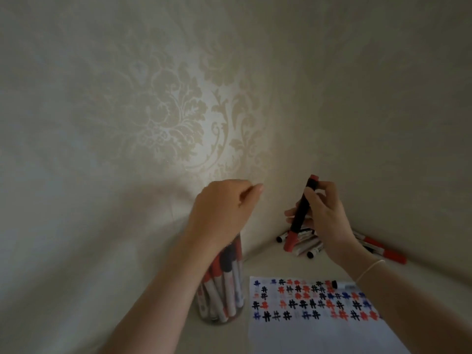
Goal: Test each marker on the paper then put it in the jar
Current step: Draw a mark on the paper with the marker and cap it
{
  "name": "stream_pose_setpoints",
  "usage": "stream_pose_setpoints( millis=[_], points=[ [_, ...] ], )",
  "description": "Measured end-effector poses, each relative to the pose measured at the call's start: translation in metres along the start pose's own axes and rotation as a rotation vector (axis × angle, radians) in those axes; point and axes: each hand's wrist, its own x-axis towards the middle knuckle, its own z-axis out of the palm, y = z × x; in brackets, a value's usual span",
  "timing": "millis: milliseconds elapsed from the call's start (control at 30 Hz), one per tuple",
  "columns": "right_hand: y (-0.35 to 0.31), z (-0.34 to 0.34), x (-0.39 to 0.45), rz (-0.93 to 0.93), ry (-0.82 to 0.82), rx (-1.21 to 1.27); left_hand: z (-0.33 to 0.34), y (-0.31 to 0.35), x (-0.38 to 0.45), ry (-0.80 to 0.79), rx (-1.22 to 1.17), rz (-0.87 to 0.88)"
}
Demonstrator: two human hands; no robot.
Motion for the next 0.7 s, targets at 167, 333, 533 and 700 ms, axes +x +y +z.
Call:
stream_pose_setpoints(
  millis=[167, 333, 533, 700],
  points=[
    [-0.009, -0.015, -0.004, 0.114, 0.146, 0.142, 0.059, 0.042, 0.0, -0.338, -0.221, 0.012],
    [-0.01, -0.041, -0.013, 0.119, 0.186, 0.116, 0.103, 0.054, -0.005, -0.432, -0.498, -0.038],
    [0.0, -0.077, -0.02, 0.315, -0.141, 0.057, 0.125, 0.057, -0.018, -0.49, -0.582, 0.067],
    [0.014, -0.084, -0.031, 0.339, -0.073, 0.05, 0.138, 0.057, -0.025, -0.601, -0.757, -0.014]
  ],
)
